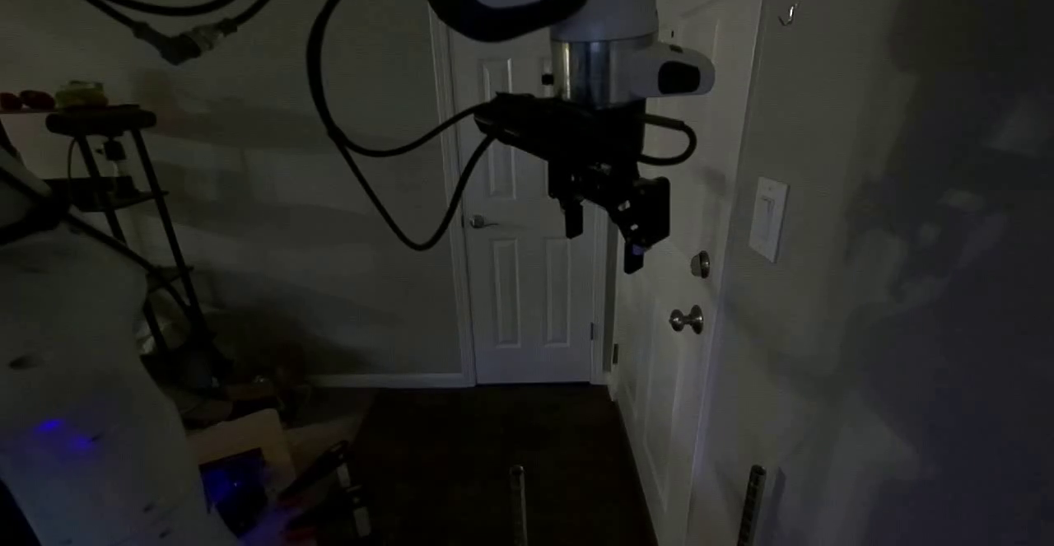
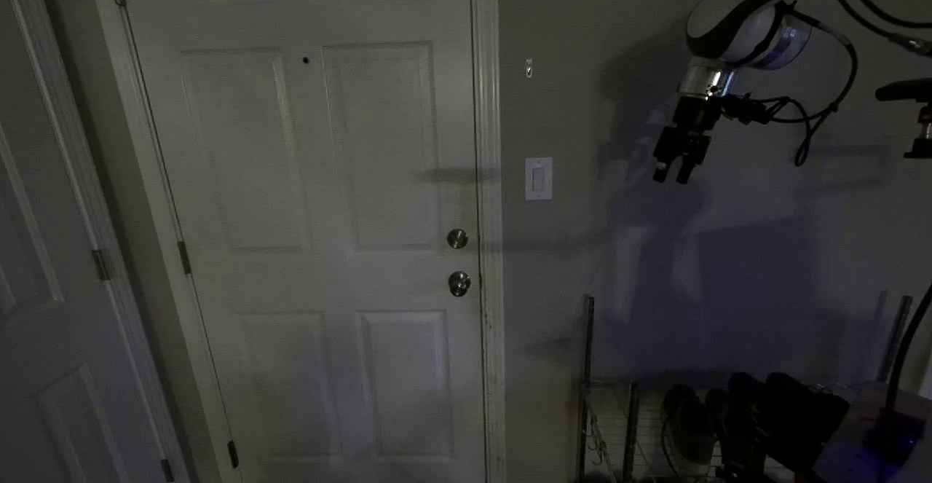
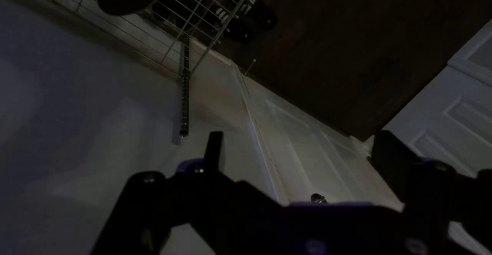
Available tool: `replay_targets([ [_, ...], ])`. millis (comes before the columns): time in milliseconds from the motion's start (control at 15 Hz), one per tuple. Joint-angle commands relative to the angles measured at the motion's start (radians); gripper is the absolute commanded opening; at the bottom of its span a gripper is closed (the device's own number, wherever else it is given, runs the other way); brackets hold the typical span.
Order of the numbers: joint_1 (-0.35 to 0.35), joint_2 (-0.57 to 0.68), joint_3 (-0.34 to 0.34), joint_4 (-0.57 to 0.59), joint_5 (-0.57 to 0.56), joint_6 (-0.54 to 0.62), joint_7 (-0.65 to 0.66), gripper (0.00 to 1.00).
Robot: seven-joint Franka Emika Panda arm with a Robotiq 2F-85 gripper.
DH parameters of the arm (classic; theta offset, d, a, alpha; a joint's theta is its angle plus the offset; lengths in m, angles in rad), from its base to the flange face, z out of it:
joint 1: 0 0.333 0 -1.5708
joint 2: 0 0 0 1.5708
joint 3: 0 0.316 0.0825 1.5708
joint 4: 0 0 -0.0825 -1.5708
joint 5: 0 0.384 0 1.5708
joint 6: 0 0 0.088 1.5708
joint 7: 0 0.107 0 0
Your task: Turn on the light switch.
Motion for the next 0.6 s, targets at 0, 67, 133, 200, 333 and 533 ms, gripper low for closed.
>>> replay_targets([
  [0,-0.025,0.02,0.021,0.014,0.017,-0.041,-0.052,0.68],
  [67,-0.02,0.048,0.017,0.027,0.029,-0.054,-0.061,0.6],
  [133,-0.018,0.059,0.014,0.032,0.037,-0.067,-0.072,0.54],
  [200,-0.014,0.075,0.009,0.04,0.05,-0.091,-0.096,0.47],
  [333,-0.018,0.109,0.019,0.052,0.05,-0.112,-0.116,0.34],
  [533,-0.017,0.192,0.049,0.087,0.036,-0.07,-0.114,0.15],
])
